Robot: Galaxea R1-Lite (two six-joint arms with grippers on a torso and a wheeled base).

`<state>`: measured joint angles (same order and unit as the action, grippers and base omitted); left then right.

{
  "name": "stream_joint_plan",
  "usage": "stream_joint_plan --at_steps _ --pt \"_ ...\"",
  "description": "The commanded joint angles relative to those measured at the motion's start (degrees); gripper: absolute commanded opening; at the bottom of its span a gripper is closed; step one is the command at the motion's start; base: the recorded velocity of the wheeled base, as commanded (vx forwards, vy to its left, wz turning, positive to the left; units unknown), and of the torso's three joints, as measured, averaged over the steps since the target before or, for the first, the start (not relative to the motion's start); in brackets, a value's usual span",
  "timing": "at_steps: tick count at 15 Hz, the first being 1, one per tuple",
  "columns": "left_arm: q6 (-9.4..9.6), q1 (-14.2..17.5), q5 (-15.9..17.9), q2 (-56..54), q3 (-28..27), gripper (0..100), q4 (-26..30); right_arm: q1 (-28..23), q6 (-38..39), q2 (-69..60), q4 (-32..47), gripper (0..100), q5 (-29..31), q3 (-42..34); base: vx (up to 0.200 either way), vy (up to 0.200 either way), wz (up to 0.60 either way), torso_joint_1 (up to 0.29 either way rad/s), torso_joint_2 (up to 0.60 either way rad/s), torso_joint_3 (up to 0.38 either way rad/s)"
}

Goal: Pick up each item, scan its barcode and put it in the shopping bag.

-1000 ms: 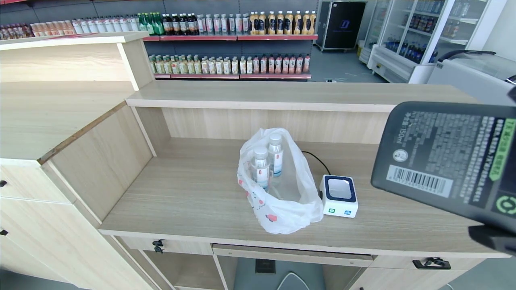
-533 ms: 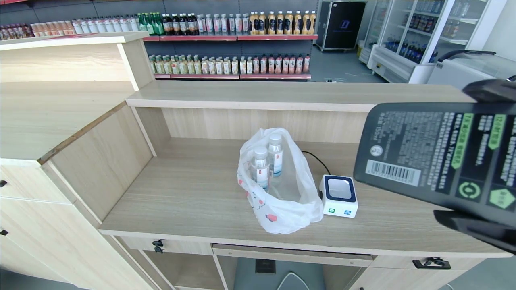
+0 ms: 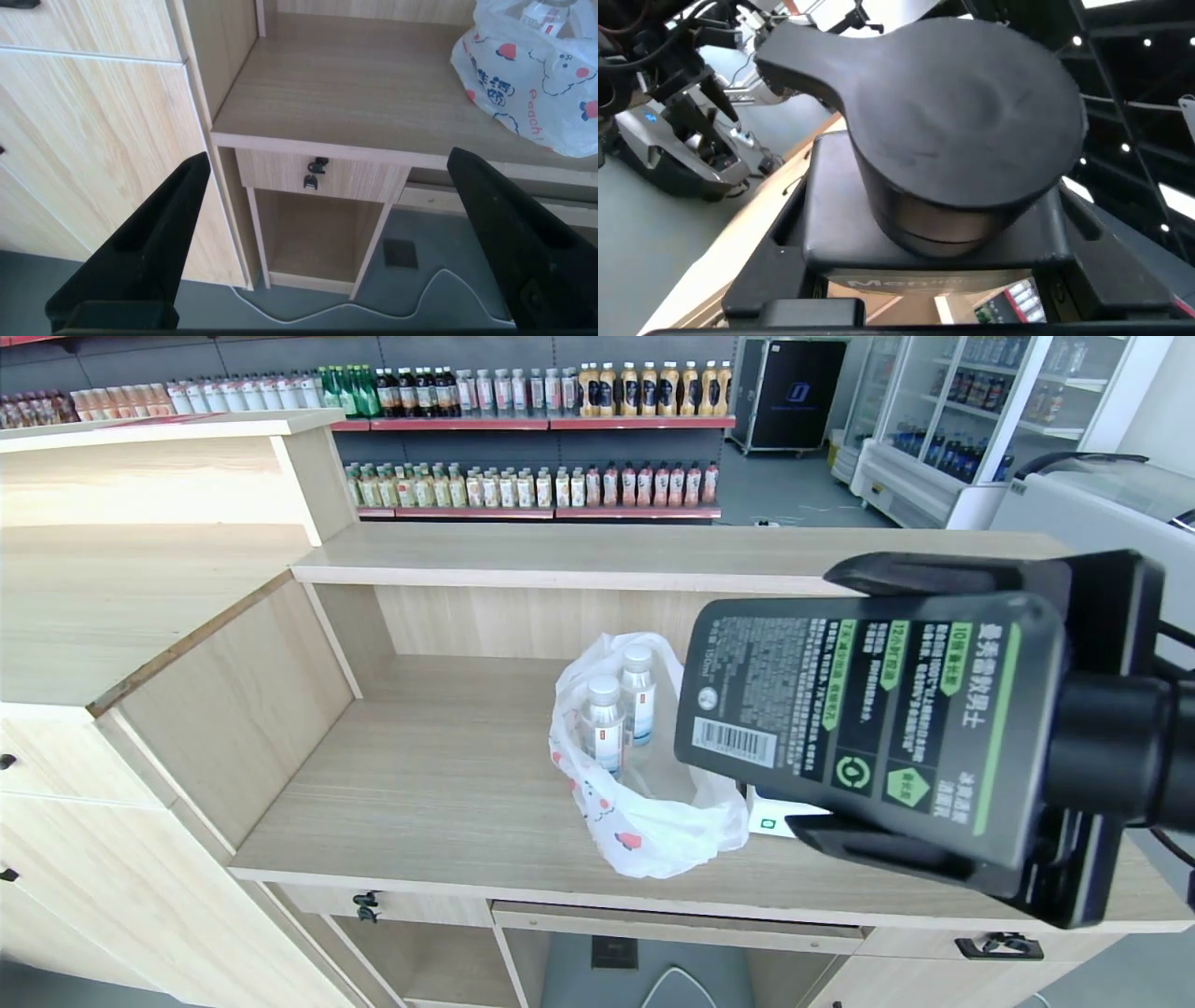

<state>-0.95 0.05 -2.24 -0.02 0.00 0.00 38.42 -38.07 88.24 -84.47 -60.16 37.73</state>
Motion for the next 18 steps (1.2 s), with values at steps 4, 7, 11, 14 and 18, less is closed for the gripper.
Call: stream_joint_plan --at_steps 4,7,11,14,18 --pt "-0.02 0.04 -0.04 0.02 0.0 100 0.0 1.3 -0.16 4.75 -0.52 0 0.13 0.77 0.0 0.0 0.0 0.0 0.0 0.0" --pt "-0.02 0.04 -0.04 0.02 0.0 100 0.0 1.65 -0.16 6.33 -0.7 0 0.22 1.38 0.0 0.0 0.0 0.0 0.0 0.0" --pt "-0.02 0.04 -0.04 0.02 0.0 100 0.0 3.06 -0.16 6.86 -0.7 0 0.13 1.91 0.0 0.0 0.0 0.0 0.0 0.0" --pt "-0.02 0.04 -0.04 0.02 0.0 100 0.0 5.08 -0.16 8.71 -0.96 0 0.13 5.25 0.0 0.0 0.0 0.0 0.0 0.0" --pt "-0.02 0.04 -0.04 0.02 0.0 100 0.0 6.58 -0.16 11.26 -1.05 0 0.13 7.8 0.0 0.0 0.0 0.0 0.0 0.0"
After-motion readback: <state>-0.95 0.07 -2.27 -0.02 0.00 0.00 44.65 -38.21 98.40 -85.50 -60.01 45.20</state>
